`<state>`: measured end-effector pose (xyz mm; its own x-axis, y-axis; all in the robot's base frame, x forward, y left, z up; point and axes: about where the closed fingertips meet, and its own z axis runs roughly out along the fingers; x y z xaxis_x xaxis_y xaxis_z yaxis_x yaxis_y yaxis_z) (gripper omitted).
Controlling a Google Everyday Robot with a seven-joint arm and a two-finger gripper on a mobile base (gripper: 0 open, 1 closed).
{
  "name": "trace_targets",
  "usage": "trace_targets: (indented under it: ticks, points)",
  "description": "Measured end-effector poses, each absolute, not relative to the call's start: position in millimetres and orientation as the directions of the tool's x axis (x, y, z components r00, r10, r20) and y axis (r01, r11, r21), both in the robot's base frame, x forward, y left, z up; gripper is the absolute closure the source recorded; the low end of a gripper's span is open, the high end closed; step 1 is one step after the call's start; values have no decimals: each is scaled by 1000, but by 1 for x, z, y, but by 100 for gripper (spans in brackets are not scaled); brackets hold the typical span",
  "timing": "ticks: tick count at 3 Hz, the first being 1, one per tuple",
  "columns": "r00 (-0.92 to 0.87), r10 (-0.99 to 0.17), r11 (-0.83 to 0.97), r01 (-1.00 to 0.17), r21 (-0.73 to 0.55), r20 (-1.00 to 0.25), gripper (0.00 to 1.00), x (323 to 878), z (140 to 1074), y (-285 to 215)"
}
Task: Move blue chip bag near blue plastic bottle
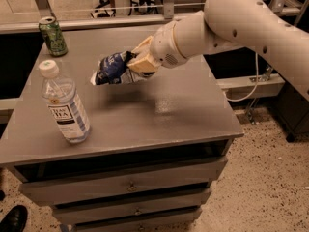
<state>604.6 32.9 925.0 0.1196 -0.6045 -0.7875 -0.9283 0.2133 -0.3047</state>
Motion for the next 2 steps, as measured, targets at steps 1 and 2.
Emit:
trace_targets:
  ticks: [1,2]
  points:
    - [138,-602,170,-940,-295,-787,100,588,909,36]
    - [146,-606,136,-950,-282,-782,100,579,898,38]
